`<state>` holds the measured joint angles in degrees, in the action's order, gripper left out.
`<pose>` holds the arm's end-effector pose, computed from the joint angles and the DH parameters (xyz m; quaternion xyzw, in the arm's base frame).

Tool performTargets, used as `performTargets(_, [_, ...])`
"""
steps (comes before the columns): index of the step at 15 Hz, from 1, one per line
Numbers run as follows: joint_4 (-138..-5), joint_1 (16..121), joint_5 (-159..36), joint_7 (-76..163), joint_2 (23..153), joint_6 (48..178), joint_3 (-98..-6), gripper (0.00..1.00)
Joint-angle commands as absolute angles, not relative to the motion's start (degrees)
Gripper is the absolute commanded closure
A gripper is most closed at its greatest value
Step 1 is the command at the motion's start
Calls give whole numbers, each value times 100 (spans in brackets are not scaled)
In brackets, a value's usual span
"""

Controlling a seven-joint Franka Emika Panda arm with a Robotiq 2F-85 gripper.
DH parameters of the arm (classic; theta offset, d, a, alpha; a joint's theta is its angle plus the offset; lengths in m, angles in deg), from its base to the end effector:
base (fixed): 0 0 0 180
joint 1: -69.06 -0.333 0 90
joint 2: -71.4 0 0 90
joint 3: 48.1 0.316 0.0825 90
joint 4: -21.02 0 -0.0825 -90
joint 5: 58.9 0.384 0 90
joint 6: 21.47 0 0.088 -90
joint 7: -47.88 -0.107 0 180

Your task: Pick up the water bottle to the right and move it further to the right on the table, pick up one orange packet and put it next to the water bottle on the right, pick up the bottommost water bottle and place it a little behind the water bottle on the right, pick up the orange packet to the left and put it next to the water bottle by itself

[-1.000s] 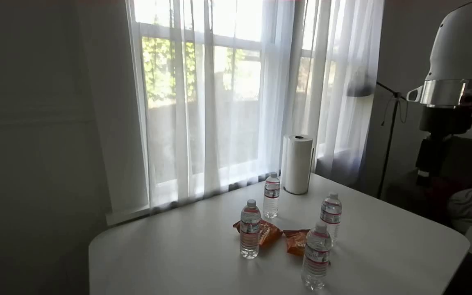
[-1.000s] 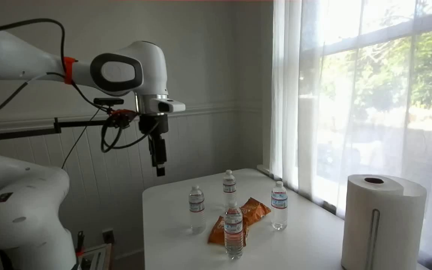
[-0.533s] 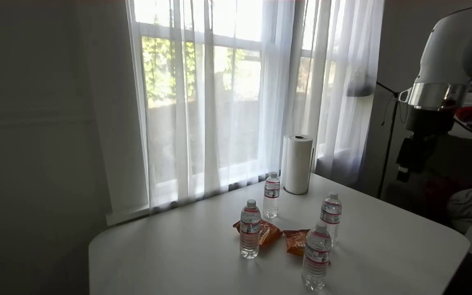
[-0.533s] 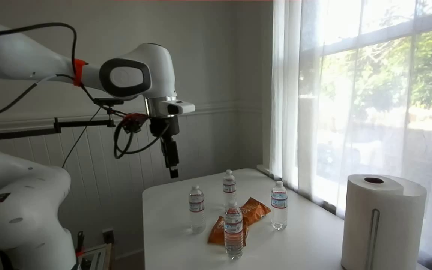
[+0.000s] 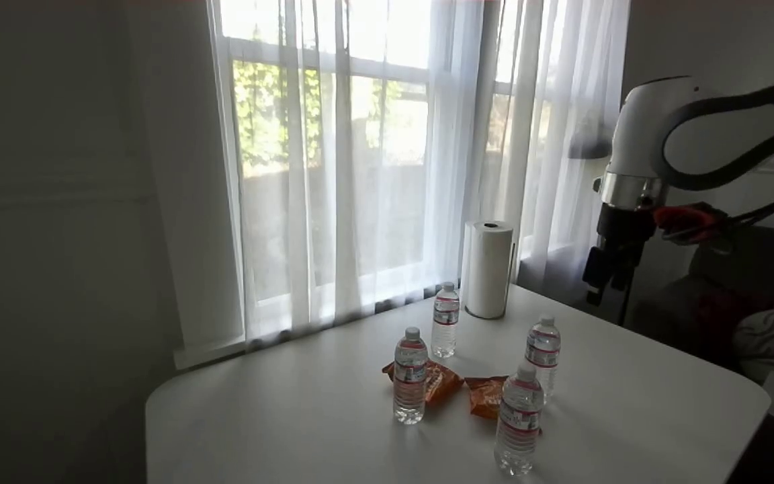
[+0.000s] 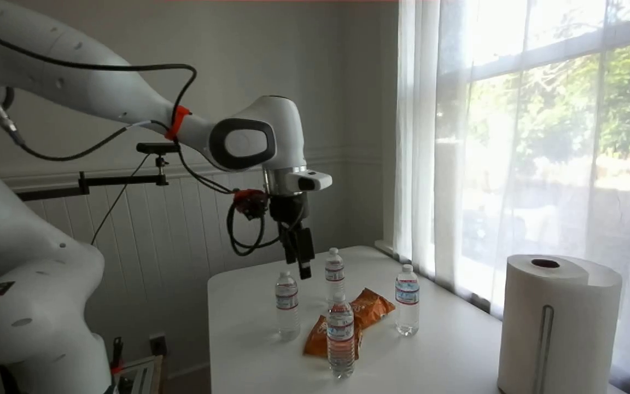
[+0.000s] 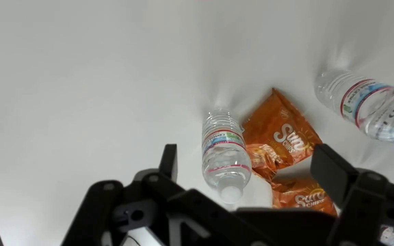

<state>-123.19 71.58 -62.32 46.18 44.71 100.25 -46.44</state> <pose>0.4060 -0.0085 0.4479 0.9988 -0.0089 0.0366 0.0322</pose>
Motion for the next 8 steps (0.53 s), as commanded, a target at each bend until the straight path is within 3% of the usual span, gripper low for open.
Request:
performTargets(1, [-11756,7138,-6427,4683,5432,10348,-4682,0])
performTargets(8, [-11290,7064,-6384,4619,6514,10900,-4679,0])
